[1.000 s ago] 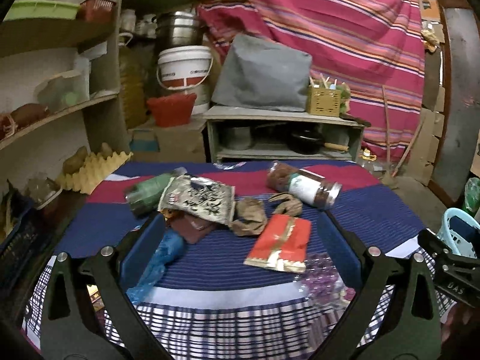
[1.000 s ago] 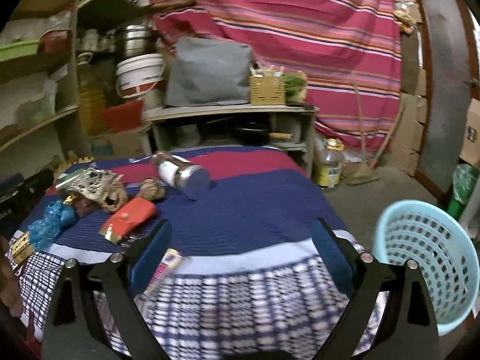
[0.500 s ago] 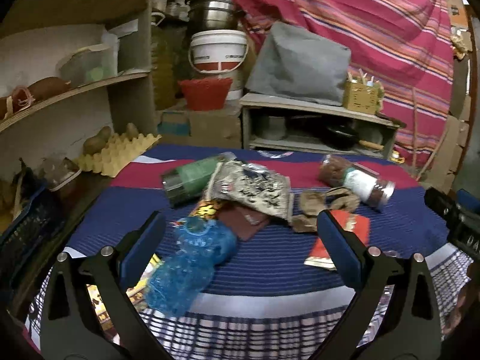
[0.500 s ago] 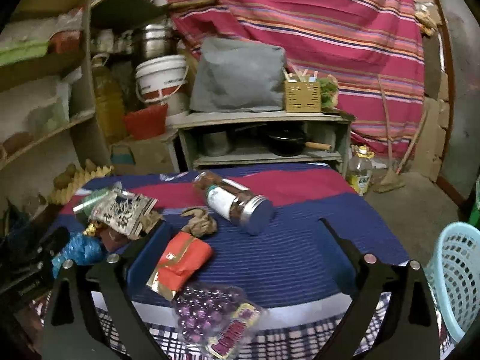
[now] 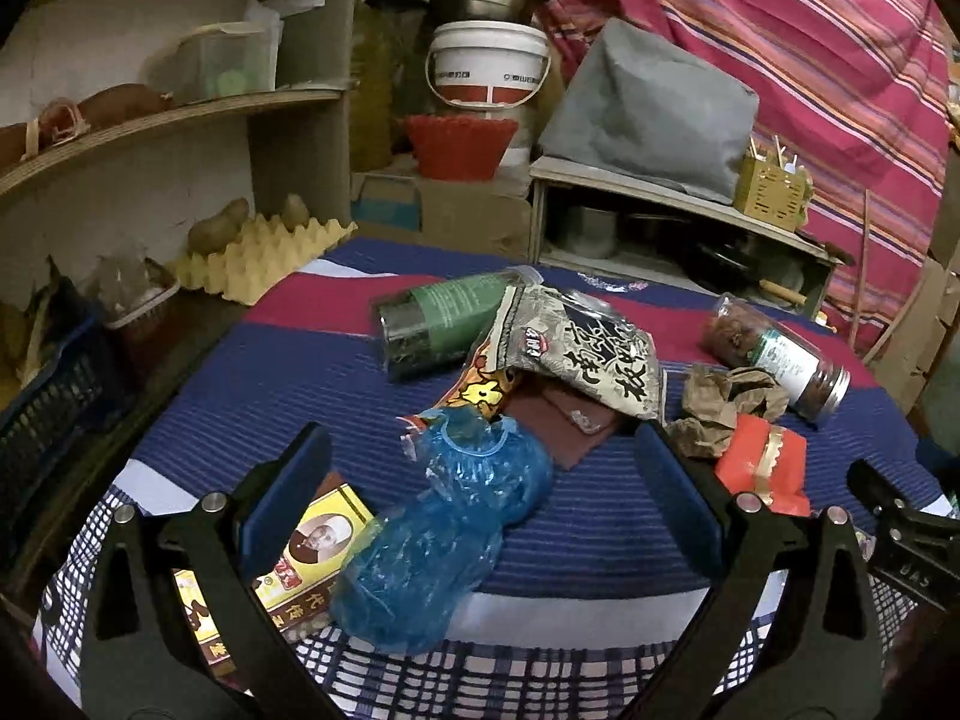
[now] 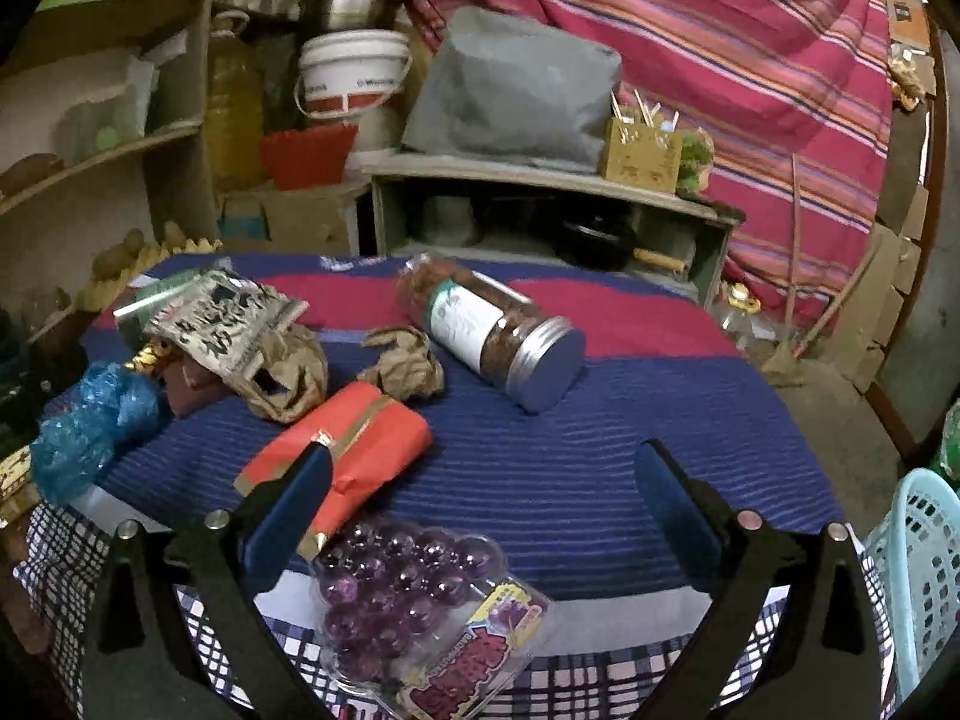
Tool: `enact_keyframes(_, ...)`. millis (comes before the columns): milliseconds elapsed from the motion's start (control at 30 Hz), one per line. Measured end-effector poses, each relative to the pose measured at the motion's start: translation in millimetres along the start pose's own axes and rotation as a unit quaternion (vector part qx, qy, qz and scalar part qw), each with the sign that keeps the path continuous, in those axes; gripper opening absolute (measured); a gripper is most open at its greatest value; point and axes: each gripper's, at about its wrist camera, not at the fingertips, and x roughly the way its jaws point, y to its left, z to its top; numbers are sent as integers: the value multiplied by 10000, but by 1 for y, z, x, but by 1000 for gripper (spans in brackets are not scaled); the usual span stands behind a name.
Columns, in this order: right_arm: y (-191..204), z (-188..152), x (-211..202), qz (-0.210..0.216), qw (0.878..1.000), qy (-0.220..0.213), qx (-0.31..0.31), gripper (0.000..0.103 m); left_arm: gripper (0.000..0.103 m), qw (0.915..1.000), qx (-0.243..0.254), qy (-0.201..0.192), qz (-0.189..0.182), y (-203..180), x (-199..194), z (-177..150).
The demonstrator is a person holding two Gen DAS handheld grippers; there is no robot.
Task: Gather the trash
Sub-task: 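Grasp the blue plastic bag with the left gripper while the right gripper approaches the purple grape tray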
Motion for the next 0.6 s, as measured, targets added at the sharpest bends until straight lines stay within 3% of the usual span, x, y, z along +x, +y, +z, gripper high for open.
enact_keyframes(300,-9,3,-9,-101,9992,-290,247,98,97,9995,238,-180,-48,-11,-6,-4)
enact_keyframes(600,-20,3,-6,-37,9979,-434,474,99,98,9990,375,243,57,-6,9,-8)
